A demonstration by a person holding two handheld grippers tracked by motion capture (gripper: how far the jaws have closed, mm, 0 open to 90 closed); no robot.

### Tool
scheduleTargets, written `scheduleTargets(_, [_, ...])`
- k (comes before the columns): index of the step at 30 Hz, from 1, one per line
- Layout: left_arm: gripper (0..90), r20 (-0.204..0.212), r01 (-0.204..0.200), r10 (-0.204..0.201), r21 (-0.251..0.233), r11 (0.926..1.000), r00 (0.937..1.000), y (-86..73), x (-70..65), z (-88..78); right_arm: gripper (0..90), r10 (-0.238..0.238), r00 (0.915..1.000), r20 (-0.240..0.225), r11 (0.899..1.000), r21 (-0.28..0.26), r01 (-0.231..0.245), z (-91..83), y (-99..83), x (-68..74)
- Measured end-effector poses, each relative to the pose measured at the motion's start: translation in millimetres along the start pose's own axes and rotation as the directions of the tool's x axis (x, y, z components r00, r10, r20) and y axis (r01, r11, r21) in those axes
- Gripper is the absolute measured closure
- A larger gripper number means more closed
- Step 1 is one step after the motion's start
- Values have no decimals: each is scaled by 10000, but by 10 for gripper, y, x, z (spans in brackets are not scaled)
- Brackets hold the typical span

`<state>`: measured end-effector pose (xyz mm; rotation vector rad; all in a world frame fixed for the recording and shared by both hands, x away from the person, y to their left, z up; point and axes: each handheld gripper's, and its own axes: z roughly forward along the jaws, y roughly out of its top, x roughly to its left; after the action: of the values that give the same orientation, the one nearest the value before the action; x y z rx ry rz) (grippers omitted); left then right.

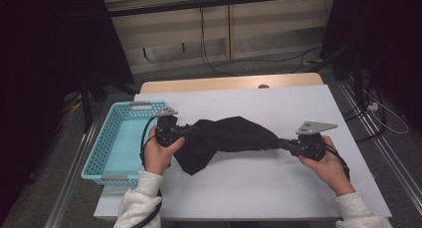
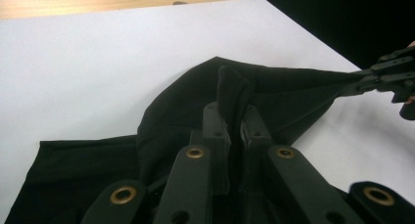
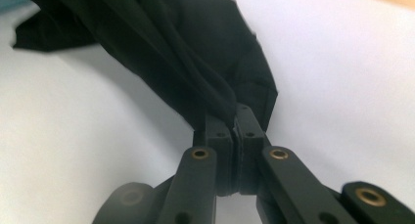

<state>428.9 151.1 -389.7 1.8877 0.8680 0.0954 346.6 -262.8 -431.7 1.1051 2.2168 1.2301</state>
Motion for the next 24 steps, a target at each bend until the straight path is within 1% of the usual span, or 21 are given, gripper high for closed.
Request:
scheduleTargets(1, [846,-6,46,-46,-99,9999,10000,8,-3,-5,875,19,10000,-16,10000,-33,-19,-11,25,-2])
scheduleTargets(3, [846,-4,-31,31,-125,9999,10000,39,3,-9,876,72,10000,55,9999,-134,-71,-29,67,0])
scheduleTargets(4, [846,-36,65,-65,-205,9998,10000,50,9,-14,876,97,10000,-12,9998,-179,-97,-37,85,1])
scheduleTargets(5, [846,43,157,-156,-268,9995,9999,64,12,-14,876,124,9999,-2,9997,-218,-124,-50,102,-1])
scheduleTargets(7, [847,15,100,-99,-297,9995,9999,98,16,-12,876,171,9998,101,9996,-233,-169,-79,135,-11])
scheduleTargets(9, [847,25,150,-149,-414,9990,9999,137,21,4,876,333,9994,8,9984,-460,-333,-107,174,-18])
scheduleTargets(12, [848,-107,153,-158,-505,9986,9998,202,37,36,876,349,9993,157,9979,-560,-340,-150,248,-24])
scheduleTargets(13, [848,-134,136,-144,-547,9984,9998,223,42,44,876,355,9993,125,9979,-539,-348,-165,270,-30])
scheduleTargets(15, [848,-157,173,-183,-606,9980,9997,257,46,54,875,418,9988,243,9979,-507,-405,-177,304,-50])
scheduleTargets(16, [848,-198,165,-176,-588,9981,9996,280,46,57,875,444,9987,256,9978,-504,-431,-177,313,-62])
scheduleTargets(17, [848,-248,150,-164,-572,9982,9996,295,45,62,875,599,9977,304,9967,-572,-581,-177,327,-76])
scheduleTargets(18, [848,-294,175,-193,-607,9980,9994,307,44,65,874,658,9973,315,9961,-604,-638,-168,338,-83])
scheduleTargets(20, [849,-336,132,-150,-513,9986,9993,323,53,63,873,757,9967,295,9954,-608,-738,-148,358,-84])
scheduleTargets(21, [849,-369,161,-181,-539,9984,9992,326,58,63,870,826,9960,327,9948,-621,-804,-134,376,-79])
scheduleTargets(24, [849,-410,177,-197,-485,9987,9990,329,82,52,870,850,9959,300,9945,-645,-829,-121,390,-82])
